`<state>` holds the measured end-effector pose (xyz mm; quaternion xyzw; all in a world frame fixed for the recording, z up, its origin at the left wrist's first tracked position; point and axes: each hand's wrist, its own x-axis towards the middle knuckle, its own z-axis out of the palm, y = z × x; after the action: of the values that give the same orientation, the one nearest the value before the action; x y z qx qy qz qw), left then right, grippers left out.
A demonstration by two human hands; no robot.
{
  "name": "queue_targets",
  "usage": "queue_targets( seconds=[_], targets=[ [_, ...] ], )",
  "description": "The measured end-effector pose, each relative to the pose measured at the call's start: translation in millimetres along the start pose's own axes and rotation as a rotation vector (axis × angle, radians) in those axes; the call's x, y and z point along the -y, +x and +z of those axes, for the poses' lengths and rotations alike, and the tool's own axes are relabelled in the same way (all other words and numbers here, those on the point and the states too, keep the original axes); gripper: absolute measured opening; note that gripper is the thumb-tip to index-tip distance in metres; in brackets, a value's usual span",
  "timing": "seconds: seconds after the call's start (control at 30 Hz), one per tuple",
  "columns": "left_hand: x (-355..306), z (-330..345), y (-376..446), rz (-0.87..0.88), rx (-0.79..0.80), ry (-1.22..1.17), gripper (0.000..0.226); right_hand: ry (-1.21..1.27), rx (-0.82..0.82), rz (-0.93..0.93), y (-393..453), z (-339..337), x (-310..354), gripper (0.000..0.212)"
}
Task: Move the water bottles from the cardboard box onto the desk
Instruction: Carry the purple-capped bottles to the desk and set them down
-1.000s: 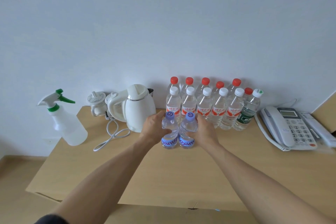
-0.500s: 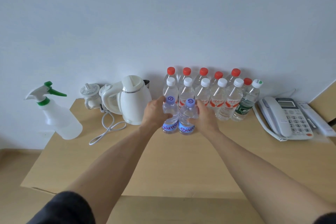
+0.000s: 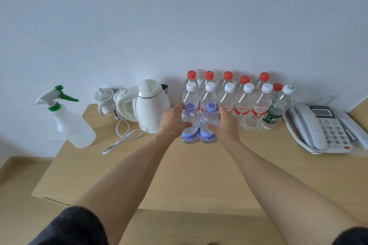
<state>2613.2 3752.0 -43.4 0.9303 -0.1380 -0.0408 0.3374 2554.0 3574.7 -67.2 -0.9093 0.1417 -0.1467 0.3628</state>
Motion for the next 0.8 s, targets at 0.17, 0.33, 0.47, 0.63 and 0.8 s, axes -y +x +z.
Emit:
queue_targets(
  seconds=[0.17,0.33,0.47,0.63,0.8],
  targets=[
    [1.0,0.2,0.4,-0.007,0.006,0.011,0.052,-0.006,0.045,-0.028,3.8,-3.9,-2.1,0.051],
    [1.9,1.2,1.7,-0.010,0.005,0.018,0.052,-0.011,0.074,-0.046,3.7,-9.6,-6.3,0.051],
    [1.9,2.5,1.8,-0.020,-0.008,0.016,0.053,-0.018,0.077,-0.048,4.4,-10.2,-5.9,0.050],
    [1.4,4.6,-0.9,-0.030,-0.022,-0.003,0.054,-0.006,0.105,-0.017,5.7,-11.4,-3.9,0.052],
    [1.7,5.9,-1.9,-0.030,-0.031,-0.019,0.053,-0.002,0.122,-0.011,5.6,-14.3,-2.6,0.053]
  ],
)
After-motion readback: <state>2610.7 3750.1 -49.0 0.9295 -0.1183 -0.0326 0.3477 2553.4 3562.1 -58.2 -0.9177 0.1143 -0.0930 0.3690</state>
